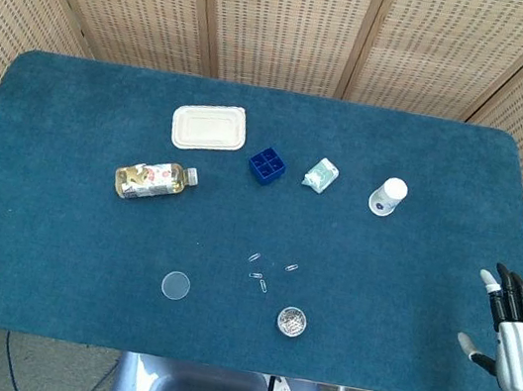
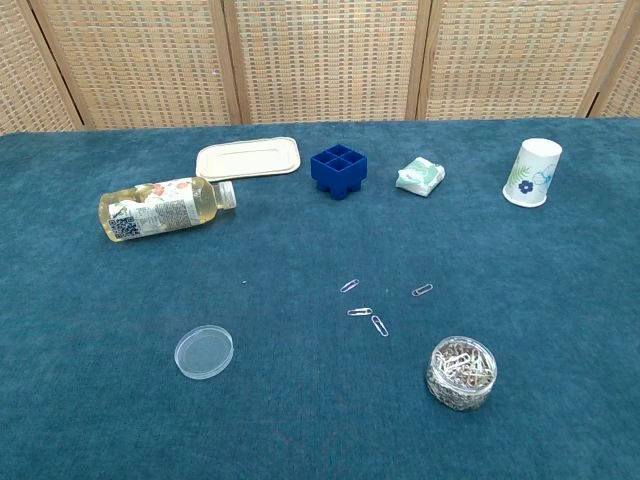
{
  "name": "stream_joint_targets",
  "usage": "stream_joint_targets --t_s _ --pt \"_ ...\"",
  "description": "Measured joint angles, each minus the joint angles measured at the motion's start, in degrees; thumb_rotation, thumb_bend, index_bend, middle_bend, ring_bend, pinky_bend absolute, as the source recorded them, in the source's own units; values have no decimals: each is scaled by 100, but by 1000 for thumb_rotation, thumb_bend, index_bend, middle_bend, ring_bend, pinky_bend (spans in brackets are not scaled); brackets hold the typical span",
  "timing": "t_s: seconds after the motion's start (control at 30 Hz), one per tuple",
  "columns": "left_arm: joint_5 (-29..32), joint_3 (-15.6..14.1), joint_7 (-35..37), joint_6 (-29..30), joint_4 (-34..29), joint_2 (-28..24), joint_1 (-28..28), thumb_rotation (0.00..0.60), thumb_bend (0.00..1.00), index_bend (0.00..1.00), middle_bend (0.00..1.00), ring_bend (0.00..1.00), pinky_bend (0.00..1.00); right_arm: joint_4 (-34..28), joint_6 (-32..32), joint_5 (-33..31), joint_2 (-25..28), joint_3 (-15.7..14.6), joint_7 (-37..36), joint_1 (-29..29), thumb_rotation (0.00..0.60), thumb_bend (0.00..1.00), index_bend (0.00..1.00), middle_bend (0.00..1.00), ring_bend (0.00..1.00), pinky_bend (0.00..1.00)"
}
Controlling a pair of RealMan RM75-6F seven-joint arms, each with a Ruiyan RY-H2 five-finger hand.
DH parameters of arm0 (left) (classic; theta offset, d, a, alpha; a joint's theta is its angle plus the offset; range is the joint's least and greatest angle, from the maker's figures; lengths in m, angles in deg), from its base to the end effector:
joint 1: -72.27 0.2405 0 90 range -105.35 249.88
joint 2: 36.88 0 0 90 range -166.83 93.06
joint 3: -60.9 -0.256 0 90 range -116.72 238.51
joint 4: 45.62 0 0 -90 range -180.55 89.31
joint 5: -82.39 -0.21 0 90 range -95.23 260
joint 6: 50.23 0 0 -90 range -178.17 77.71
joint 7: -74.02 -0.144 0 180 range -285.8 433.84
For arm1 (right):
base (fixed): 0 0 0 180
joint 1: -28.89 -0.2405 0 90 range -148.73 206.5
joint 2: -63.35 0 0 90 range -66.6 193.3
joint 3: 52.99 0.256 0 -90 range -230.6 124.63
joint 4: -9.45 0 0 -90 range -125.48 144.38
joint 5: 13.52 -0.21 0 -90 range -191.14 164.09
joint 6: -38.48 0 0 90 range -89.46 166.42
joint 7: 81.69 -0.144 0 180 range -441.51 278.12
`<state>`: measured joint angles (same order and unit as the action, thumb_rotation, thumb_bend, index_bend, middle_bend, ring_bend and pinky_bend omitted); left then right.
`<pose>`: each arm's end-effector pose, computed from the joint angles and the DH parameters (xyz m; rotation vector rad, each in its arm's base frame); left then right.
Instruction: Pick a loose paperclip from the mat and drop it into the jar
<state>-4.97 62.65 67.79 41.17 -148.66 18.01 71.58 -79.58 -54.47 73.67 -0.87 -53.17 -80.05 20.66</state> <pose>-0.2887 0.1534 0.2025 -1.3441 -0.8071 -0.8556 -0.3043 -0.1885 0.1737 1.4066 -0.7260 0.9515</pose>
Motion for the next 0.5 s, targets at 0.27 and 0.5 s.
stream_joint_targets --t_s 0.27,0.5 --pt "15 17 80 8 4 -22 16 600 4 0 0 0 0 9 226 197 -2 21 -39 -69 600 0 74 0 0 0" --pt "86 76 63 -61 3 -19 -34 600 4 0 0 0 0 -237 1105 374 117 146 246 -666 600 36 301 0 0 0"
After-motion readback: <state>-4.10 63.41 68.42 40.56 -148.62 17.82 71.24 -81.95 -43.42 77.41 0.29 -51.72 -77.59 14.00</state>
